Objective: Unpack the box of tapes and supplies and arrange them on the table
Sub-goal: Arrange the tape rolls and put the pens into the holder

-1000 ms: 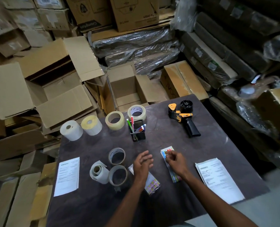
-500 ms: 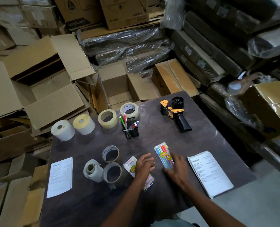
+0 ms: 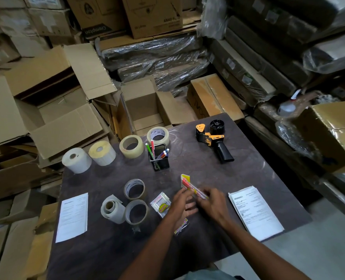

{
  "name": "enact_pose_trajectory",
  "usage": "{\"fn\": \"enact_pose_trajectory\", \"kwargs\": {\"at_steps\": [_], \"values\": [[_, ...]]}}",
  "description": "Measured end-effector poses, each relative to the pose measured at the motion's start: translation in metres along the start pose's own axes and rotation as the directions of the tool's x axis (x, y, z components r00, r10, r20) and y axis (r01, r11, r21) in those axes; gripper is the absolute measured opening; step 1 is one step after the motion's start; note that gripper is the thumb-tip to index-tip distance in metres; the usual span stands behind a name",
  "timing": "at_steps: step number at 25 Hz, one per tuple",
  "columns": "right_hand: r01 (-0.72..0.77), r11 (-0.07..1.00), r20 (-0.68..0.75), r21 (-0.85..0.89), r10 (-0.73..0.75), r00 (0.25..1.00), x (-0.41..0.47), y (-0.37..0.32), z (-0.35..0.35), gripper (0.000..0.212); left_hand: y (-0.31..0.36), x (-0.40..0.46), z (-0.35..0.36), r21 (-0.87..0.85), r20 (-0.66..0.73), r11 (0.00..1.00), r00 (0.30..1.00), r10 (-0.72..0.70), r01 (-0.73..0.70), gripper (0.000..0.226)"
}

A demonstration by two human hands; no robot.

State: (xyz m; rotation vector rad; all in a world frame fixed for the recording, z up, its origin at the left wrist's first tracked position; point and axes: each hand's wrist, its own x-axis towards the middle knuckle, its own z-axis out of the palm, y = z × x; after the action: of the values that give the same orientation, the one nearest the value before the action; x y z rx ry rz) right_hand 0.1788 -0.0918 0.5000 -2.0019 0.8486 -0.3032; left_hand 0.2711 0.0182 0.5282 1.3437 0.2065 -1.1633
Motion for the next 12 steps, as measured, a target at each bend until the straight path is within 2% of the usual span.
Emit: {"fn": "enact_pose_trajectory", "kwargs": {"at_steps": [3,5,8,12], "values": [[0.133,0.991,-0.019,0.015,-0.133,0.991,-0.002,-0.018,-0.003,0.029,0.003,-0.004,0.007,-0.073,0.025,0.994,0.996,0.085,-0.083,0.056],[0.127,0.990,-0.025,0.058,-0.125,0.992,-0.004,-0.022,-0.003,0.033,0.005,-0.004,0.009,-0.089,-0.003,0.990,0.994,0.113,-0.113,0.066],[0.086,0.977,-0.085,0.195,-0.070,0.994,-0.005,-0.024,-0.008,0.050,0.007,-0.003,0.005,-0.060,-0.019,0.982,0.983,0.181,-0.181,0.056],[0.050,0.928,-0.032,0.369,-0.041,0.999,-0.004,-0.031,-0.018,0.038,0.012,-0.007,-0.002,-0.008,0.088,0.971,0.967,0.237,-0.237,0.039]]}}
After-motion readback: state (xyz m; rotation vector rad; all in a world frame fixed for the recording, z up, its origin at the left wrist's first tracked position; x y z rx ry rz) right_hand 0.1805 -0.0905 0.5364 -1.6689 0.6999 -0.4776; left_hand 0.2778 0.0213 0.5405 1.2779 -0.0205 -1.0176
